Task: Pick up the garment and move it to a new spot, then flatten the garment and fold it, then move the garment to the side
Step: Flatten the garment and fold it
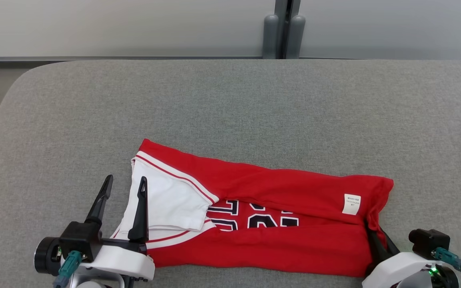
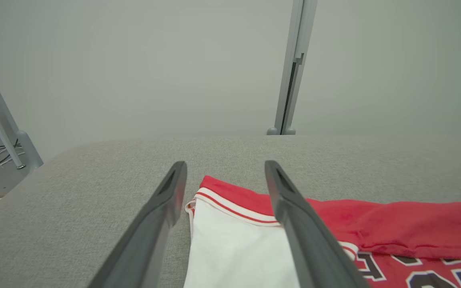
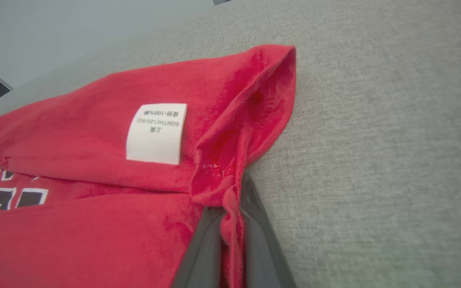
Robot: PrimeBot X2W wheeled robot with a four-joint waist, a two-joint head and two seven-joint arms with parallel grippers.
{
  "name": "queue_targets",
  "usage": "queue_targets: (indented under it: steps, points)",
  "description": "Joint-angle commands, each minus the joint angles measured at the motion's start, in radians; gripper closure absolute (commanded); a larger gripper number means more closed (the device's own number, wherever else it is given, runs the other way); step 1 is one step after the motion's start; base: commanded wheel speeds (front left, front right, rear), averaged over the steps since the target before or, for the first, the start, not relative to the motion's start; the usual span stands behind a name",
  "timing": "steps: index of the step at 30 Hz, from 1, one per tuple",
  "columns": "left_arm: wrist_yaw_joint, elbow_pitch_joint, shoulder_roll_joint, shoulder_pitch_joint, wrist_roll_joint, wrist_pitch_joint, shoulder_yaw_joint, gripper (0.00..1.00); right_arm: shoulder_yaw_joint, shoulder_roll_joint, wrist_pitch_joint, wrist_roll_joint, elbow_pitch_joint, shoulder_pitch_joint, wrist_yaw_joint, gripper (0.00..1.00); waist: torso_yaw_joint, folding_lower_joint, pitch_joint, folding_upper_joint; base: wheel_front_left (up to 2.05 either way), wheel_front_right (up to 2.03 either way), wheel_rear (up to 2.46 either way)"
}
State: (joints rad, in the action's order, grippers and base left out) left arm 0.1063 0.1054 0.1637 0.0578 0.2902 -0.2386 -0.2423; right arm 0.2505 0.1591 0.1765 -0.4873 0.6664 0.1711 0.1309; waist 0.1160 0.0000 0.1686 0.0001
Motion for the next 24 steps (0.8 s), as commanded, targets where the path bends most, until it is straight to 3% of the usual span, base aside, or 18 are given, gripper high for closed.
queue_targets:
  steps: [1,8,14,20,24]
  points:
    - [0.002,0.001,0.004,0.015,-0.005,-0.006,0.003,0.00,0.033,-0.022,-0.026,-0.010,0.058,-0.067,-0.001,1.00,-0.008,0.0000,0.000,-0.0001,0.00,0.00,0.00]
    - [0.008,0.006,0.011,0.017,0.001,-0.009,0.007,0.00,0.023,0.030,0.031,-0.042,0.056,-0.023,-0.005,1.00,-0.030,0.0000,-0.003,-0.0001,0.00,0.00,0.00]
    - [0.009,0.005,0.013,0.020,0.006,-0.009,0.007,0.00,0.021,0.111,0.066,-0.050,0.007,0.017,-0.005,1.00,-0.039,0.0000,-0.006,-0.0001,0.00,0.00,0.00]
    - [0.018,0.007,0.003,0.024,0.000,-0.015,-0.004,0.00,-0.021,0.240,0.081,-0.054,-0.037,-0.009,-0.001,1.00,-0.031,0.0000,-0.008,-0.0001,0.00,0.00,0.00]
    - [0.020,0.012,0.000,0.014,0.004,-0.018,-0.003,0.00,-0.020,0.257,0.057,-0.057,-0.097,-0.015,-0.001,1.00,-0.035,0.0000,-0.021,-0.0001,0.00,0.00,0.00]
